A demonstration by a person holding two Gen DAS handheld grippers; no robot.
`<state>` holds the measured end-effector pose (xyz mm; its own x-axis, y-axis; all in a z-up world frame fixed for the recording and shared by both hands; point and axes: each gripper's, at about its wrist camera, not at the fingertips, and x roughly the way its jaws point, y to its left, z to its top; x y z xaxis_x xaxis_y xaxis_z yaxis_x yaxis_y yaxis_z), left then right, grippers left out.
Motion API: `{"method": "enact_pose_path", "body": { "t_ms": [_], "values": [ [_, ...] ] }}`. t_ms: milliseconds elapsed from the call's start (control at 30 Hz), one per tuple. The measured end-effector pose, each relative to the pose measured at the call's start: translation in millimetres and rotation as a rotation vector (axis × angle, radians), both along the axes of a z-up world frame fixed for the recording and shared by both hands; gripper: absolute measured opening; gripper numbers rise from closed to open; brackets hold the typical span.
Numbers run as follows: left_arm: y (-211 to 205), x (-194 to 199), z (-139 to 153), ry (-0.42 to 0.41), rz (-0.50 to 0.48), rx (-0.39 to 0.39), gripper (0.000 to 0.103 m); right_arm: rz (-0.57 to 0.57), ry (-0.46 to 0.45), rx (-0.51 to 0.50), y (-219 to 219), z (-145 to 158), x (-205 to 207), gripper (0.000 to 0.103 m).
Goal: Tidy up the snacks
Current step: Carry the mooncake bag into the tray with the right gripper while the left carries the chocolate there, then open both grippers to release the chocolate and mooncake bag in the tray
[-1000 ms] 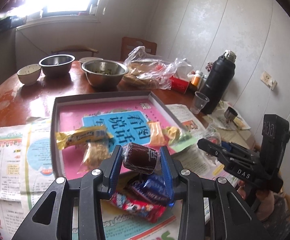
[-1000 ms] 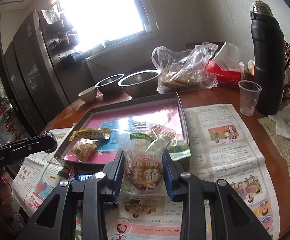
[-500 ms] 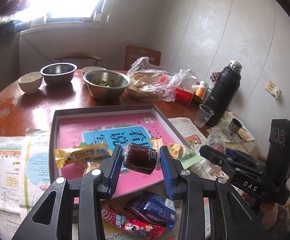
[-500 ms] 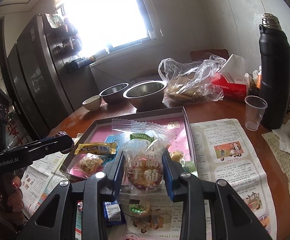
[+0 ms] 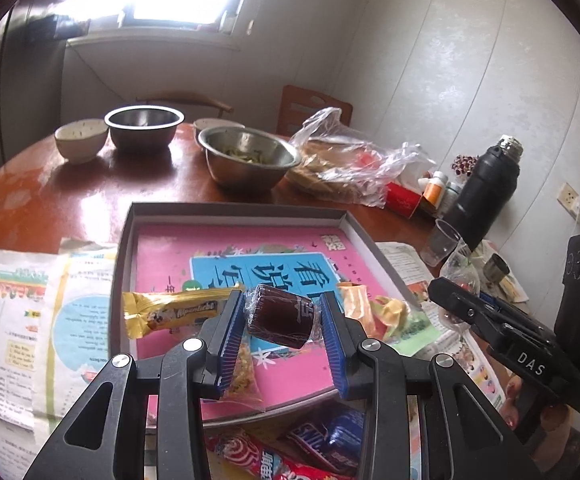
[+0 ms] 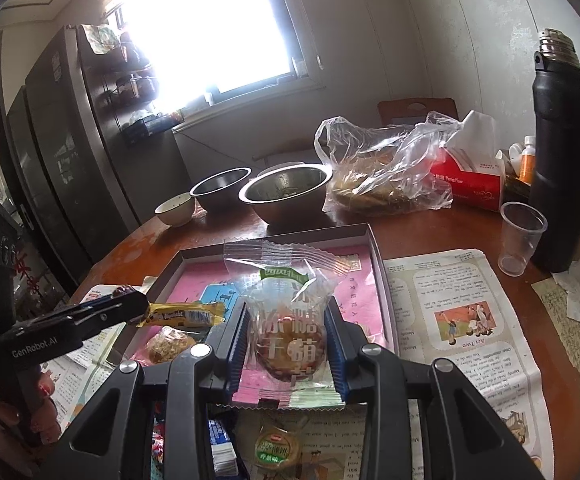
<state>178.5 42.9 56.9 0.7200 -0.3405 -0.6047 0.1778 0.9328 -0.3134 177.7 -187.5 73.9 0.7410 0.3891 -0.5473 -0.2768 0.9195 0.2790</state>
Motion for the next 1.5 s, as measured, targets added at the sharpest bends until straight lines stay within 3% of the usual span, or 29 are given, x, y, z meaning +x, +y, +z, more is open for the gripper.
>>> {"method": "enact_pose_path", "body": {
  "t_ms": [633, 1500],
  "values": [
    [-28, 19, -39, 0.104, -0.058, 0.080, 0.039, 0.047, 0.104, -0.041, 30, -44, 22, 0.036],
    [-38, 24, -52, 0.156, -0.090, 0.100, 0.040, 0.074, 0.123, -0.097, 41, -57, 21, 0.039]
  ]
}}
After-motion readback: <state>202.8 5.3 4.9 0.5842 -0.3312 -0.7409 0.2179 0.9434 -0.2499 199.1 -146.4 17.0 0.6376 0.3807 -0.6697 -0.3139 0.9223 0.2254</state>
